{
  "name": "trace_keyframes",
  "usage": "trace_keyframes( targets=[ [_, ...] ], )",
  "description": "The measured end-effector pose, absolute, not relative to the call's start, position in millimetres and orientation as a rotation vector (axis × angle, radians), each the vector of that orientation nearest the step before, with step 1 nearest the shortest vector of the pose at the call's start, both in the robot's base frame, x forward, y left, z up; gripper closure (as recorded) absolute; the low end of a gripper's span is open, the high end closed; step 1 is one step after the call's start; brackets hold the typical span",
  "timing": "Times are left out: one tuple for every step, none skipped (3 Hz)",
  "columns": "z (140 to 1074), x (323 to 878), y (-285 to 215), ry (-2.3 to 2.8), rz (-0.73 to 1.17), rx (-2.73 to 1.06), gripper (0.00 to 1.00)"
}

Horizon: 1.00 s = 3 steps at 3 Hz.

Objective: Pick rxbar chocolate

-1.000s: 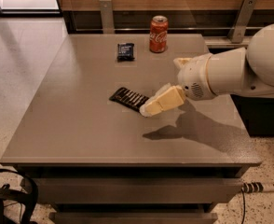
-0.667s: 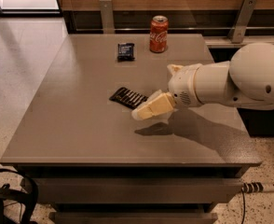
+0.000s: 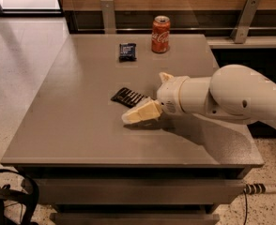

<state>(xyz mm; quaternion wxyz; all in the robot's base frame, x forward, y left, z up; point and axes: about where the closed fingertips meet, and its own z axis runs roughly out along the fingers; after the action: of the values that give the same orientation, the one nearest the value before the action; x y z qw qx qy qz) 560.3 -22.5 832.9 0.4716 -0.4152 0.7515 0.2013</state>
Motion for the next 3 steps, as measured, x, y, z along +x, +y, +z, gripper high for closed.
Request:
trace_keyframes(
  targets=[
    [808.3, 567.7, -7.4, 1.82, 0.584, -0.977, 0.0],
    [798.9, 565.5, -5.8, 1.811, 0.644, -0.951, 0.0],
    [802.8, 565.5, -5.8, 1.811, 0.644, -0.951, 0.18]
  ],
)
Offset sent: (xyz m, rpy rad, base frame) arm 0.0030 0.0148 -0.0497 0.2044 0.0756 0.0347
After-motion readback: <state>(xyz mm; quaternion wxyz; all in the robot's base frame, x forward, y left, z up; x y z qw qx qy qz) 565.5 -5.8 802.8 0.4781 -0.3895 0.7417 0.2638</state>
